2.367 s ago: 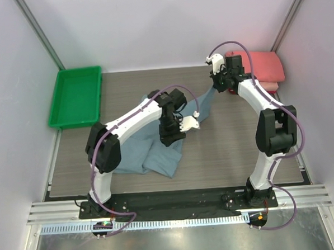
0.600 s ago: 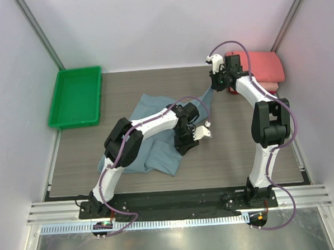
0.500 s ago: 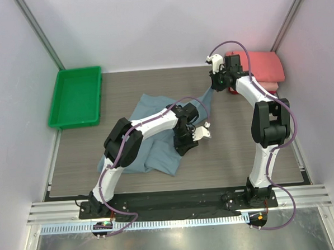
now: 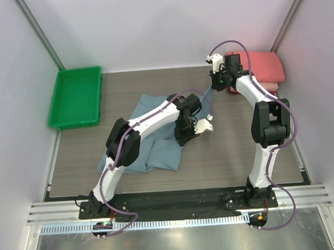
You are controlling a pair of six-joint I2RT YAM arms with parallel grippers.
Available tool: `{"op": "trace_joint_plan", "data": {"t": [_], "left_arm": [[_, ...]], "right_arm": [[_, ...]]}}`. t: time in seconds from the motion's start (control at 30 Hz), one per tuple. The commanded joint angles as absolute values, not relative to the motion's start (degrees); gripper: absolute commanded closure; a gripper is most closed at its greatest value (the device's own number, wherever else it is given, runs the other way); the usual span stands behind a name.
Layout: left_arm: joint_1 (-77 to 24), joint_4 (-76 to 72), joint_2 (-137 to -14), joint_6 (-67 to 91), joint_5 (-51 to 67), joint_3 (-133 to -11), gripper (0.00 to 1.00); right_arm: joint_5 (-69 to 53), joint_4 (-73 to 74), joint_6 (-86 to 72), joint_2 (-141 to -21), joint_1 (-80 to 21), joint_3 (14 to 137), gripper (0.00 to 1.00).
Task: Fold and stack the t-shirts
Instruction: Flatten the tshirt out
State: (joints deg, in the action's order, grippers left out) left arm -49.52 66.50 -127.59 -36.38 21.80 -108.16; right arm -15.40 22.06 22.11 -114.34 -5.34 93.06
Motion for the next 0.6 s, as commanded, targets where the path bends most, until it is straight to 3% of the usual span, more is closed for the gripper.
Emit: {"op": "trace_joint_plan", "data": {"t": [0.0, 0.13, 0.2, 0.37, 0.57], "left_arm": [[-47.82, 74.34, -122.98, -35.51, 19.78, -121.87, 1.0], [-46.23, 79.36, -119.1, -36.21, 14.86, -140.66, 1.0], [-45.18, 79.98, -114.21, -37.08, 11.0, -141.86, 1.0], [-42.37, 74.37, -100.48, -38.06, 4.23, -126.94, 0.97], [-36.93, 70.93, -88.78, -32.71, 8.25, -109.0, 0.92]], "right_arm": [[-14.33, 23.36, 22.24, -109.34, -4.92, 98.69, 0.99], [-13.8, 25.92, 22.32, -106.97, -5.01, 101.07, 0.99], [-12.84, 26.54, 22.76, -105.39, -5.01, 101.86, 0.99], [-10.02, 28.11, 25.13, -101.96, -5.01, 102.13, 0.99], [-8.0, 33.12, 26.28, -98.35, -5.01, 104.15, 0.99]]}}
